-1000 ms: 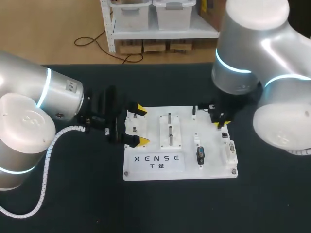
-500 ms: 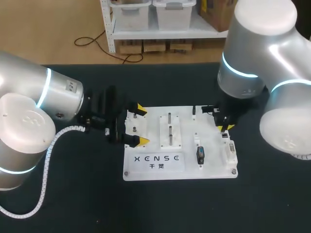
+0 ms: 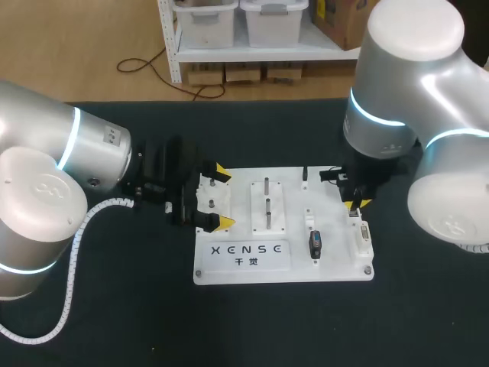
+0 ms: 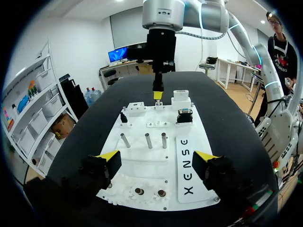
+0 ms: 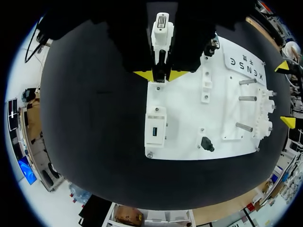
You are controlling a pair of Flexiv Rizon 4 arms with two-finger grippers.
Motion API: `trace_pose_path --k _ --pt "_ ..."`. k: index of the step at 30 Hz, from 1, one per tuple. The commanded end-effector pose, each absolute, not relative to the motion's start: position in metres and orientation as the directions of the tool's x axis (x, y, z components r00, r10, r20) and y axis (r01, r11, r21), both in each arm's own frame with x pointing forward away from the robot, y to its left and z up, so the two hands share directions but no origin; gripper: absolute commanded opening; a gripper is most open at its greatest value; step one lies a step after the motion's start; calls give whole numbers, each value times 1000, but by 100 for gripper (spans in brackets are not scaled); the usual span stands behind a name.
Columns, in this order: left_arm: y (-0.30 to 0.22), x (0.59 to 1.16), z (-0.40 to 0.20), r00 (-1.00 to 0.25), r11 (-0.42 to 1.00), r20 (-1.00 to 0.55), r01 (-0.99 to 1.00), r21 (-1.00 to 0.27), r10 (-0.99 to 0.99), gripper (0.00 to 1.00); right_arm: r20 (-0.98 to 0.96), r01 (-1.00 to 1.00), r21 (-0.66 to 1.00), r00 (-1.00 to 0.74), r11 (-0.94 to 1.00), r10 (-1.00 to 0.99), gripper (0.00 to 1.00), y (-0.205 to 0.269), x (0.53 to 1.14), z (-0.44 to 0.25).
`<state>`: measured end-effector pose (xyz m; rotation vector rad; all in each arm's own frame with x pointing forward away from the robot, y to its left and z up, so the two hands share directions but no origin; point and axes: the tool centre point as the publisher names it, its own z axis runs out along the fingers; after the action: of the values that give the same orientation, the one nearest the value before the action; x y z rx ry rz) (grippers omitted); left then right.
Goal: Insert the Ethernet cable into its matching sockets.
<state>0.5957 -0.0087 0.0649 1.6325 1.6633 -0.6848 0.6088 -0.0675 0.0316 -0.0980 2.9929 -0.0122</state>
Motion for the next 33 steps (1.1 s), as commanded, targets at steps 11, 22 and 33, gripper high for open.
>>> trace_pose_path --k 11,22,33 --pt "-10 596 65 34 68 -777 993 99 629 100 -140 -62 -16 -988 998 -63 0 -69 608 27" --pt "-10 596 65 34 68 -777 993 99 629 100 -129 -64 -10 -990 998 -64 0 -69 607 12" --pt "-10 596 65 34 68 -777 993 99 629 100 -152 -70 -17 -986 997 -72 0 -71 609 2"
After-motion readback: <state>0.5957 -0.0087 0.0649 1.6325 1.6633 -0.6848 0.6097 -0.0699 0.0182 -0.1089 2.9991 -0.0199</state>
